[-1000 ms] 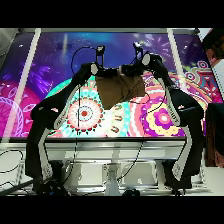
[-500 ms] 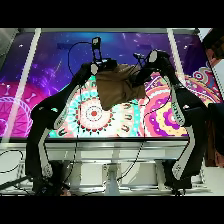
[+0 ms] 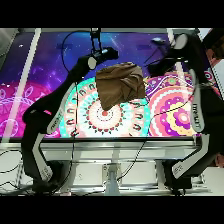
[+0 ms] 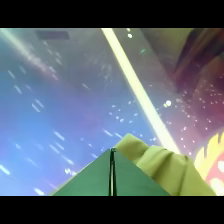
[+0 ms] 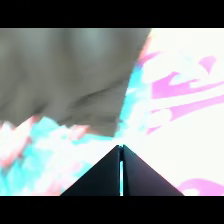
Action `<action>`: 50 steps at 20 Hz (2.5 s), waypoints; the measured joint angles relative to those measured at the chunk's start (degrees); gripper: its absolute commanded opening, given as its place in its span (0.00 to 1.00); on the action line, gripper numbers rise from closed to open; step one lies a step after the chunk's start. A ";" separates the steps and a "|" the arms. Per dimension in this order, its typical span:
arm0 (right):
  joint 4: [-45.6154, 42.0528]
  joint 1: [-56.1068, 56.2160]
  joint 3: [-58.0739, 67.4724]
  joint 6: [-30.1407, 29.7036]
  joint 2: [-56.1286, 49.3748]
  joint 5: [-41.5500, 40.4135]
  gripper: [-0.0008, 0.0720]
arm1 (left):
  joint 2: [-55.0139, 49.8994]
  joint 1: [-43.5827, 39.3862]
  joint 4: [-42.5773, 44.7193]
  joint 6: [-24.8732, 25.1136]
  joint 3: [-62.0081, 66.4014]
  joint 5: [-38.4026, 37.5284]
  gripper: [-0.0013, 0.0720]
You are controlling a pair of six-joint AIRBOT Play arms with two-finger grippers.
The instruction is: Fold the clothes and pants, and hang the long-sleeved shirts on hangers.
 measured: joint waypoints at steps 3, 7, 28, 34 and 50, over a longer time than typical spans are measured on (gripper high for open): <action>8.07 -9.25 -0.11 1.62 -0.98 -1.16 0.06 | 4.24 0.70 0.52 2.84 0.00 -4.15 0.03; 26.10 -16.20 -0.83 2.29 -3.98 -1.81 0.80 | 7.32 1.11 0.83 4.26 0.00 -6.99 0.03; 44.28 -4.79 -1.55 4.20 -23.37 -10.29 0.96 | 7.80 0.70 0.92 4.90 0.00 -29.14 0.04; 44.06 -0.76 -1.55 4.00 -23.98 -10.29 0.92 | 7.80 0.70 0.92 4.90 0.00 -30.25 0.03; 30.91 -0.28 2.29 4.09 -15.72 -19.56 0.06 | 15.85 2.36 3.26 7.04 0.00 -32.13 0.04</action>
